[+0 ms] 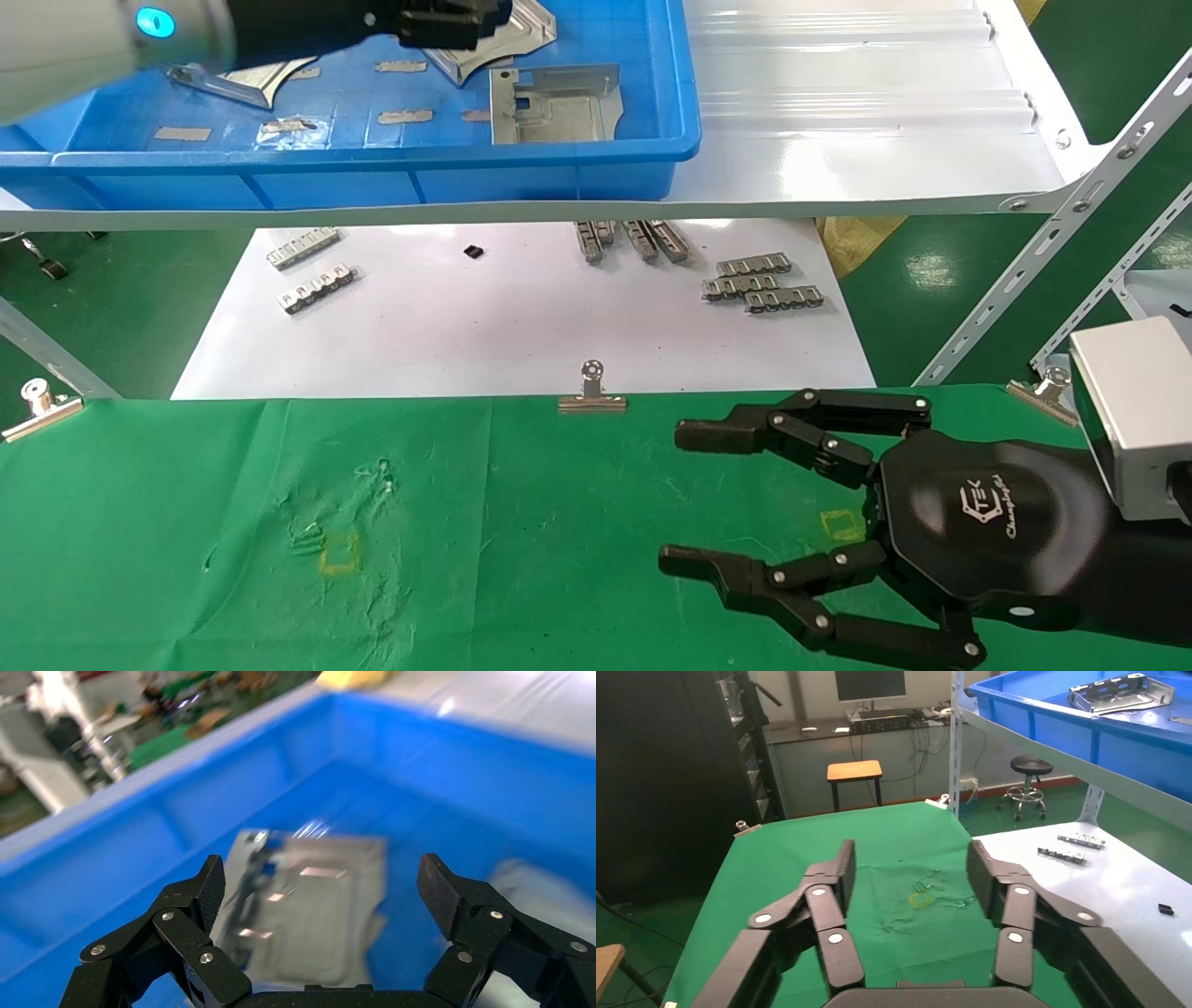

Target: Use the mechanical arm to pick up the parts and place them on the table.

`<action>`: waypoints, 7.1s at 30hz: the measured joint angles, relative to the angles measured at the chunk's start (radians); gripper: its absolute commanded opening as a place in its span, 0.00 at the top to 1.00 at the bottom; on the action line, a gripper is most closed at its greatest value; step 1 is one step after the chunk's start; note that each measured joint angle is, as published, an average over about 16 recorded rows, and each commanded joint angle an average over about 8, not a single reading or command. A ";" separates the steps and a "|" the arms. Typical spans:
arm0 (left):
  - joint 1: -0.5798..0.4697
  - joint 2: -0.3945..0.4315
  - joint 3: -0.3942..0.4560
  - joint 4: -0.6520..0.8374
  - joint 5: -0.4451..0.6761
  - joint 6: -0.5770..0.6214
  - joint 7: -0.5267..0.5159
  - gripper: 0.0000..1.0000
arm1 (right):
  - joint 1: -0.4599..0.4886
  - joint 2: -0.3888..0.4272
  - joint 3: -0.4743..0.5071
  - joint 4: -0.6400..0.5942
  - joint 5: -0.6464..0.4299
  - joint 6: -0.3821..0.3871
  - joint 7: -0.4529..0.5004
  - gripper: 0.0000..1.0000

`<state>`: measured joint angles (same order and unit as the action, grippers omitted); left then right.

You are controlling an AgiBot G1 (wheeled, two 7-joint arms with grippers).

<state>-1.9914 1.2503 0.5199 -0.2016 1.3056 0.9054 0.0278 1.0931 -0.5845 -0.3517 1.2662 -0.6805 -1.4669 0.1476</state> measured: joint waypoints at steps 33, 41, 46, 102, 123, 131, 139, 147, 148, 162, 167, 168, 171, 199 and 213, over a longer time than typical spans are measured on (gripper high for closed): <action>-0.029 0.103 0.071 0.126 0.066 -0.308 -0.007 1.00 | 0.000 0.000 0.000 0.000 0.000 0.000 0.000 0.00; -0.023 0.103 0.083 0.117 0.066 -0.315 -0.008 1.00 | 0.000 0.000 -0.001 0.000 0.000 0.000 0.000 0.00; -0.021 0.102 0.087 0.114 0.061 -0.322 -0.009 1.00 | 0.000 0.000 -0.001 0.000 0.000 0.000 0.000 0.00; 0.034 -0.361 0.098 -0.139 -0.185 0.701 0.370 1.00 | 0.000 0.000 -0.001 0.000 0.001 0.001 -0.001 0.00; 0.339 -0.606 0.493 -0.393 -0.348 0.679 0.679 1.00 | 0.000 0.001 -0.002 0.000 0.001 0.001 -0.001 0.00; 0.370 -0.559 0.537 -0.251 -0.344 0.665 0.795 1.00 | 0.000 0.001 -0.002 0.000 0.001 0.001 -0.001 0.00; 0.360 -0.507 0.551 -0.125 -0.339 0.648 0.869 0.98 | 0.000 0.001 -0.002 0.000 0.001 0.001 -0.001 0.00; 0.341 -0.454 0.553 -0.019 -0.333 0.623 0.933 0.84 | 0.000 0.001 -0.002 0.000 0.001 0.001 -0.001 0.00; 0.339 -0.448 0.554 -0.008 -0.331 0.620 0.941 0.74 | 0.000 0.001 -0.002 0.000 0.001 0.001 -0.001 0.00; 0.313 -0.389 0.564 0.097 -0.310 0.593 1.024 0.00 | 0.001 0.001 -0.002 0.000 0.001 0.001 -0.001 0.00; 0.304 -0.382 0.560 0.118 -0.315 0.611 1.028 0.00 | 0.001 0.001 -0.002 0.000 0.001 0.001 -0.001 0.00; 0.302 -0.383 0.559 0.120 -0.317 0.617 1.024 0.00 | 0.001 0.001 -0.002 0.000 0.001 0.001 -0.001 0.00; 0.302 -0.391 0.554 0.121 -0.329 0.637 0.999 0.00 | 0.001 0.001 -0.002 0.000 0.001 0.001 -0.001 0.00; 0.461 -0.518 0.444 -0.038 -0.538 0.695 0.667 0.00 | 0.000 0.001 -0.002 0.000 0.002 0.001 -0.001 0.00; 0.559 -0.544 0.296 -0.265 -0.544 0.672 0.476 0.00 | 0.001 0.001 -0.002 -0.001 0.002 0.001 -0.001 0.00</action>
<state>-1.4327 0.7066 0.8158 -0.4664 0.7615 1.5775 0.5039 1.0936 -0.5836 -0.3542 1.2657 -0.6788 -1.4658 0.1462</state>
